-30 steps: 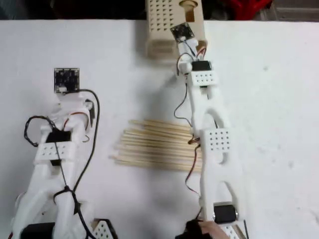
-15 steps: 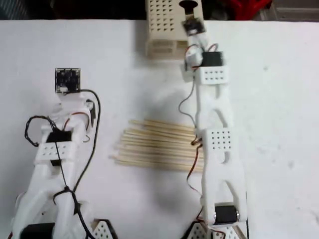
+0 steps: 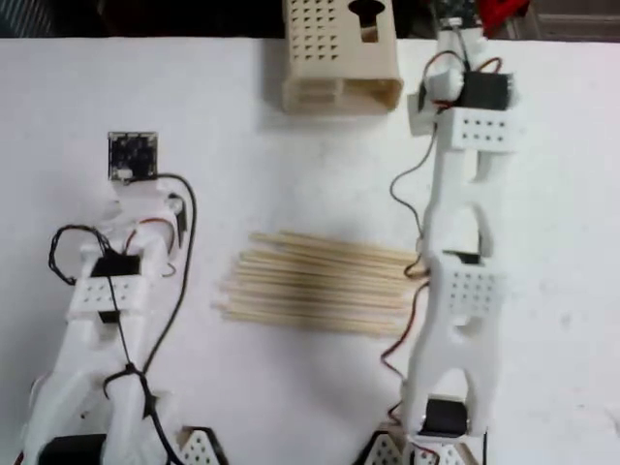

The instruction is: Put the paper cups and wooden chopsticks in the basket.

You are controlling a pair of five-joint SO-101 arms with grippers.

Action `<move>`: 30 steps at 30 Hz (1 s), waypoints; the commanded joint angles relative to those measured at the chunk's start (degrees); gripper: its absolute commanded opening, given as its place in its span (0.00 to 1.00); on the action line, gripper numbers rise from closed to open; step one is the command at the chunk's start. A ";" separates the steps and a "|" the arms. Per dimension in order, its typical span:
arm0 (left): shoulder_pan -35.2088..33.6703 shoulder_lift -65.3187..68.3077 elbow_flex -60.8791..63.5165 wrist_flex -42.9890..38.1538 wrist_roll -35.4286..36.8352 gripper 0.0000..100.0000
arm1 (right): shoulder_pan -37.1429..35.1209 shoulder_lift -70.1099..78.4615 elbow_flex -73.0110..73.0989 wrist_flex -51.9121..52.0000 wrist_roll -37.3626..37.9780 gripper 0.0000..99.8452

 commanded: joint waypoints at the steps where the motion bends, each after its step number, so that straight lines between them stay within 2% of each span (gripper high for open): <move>1: 1.45 -1.89 -0.26 -0.88 -0.62 0.11 | 0.92 -22.81 22.24 -0.04 -0.44 0.05; 5: 1.54 -1.89 -0.26 -0.88 -0.62 0.11 | -0.31 -43.56 46.59 -1.36 -0.09 0.08; 8: 2.24 -2.51 -0.26 -0.79 -0.62 0.11 | 0.31 -59.56 65.76 -8.13 0.44 0.08; 15: 5.23 -2.24 0.35 -0.79 -0.53 0.11 | 1.19 -99.56 119.74 -28.44 9.58 0.09; 18: 8.22 -2.51 5.54 -1.32 -0.62 0.11 | 3.12 -115.12 138.81 -32.57 15.56 0.09; 21: 9.45 -2.51 9.93 -1.32 -0.70 0.11 | 6.64 -129.89 150.51 -30.29 19.43 0.09; 25: 7.34 -2.59 12.57 -3.69 -0.26 0.10 | 7.87 -146.33 159.30 -26.59 19.69 0.09; 27: 3.74 -2.59 14.07 -10.20 0.53 0.07 | 7.69 -151.25 162.64 -25.63 19.87 0.09; 30: 0.66 -2.59 17.23 -21.71 2.64 0.04 | 7.34 -148.35 166.33 -28.00 19.87 0.09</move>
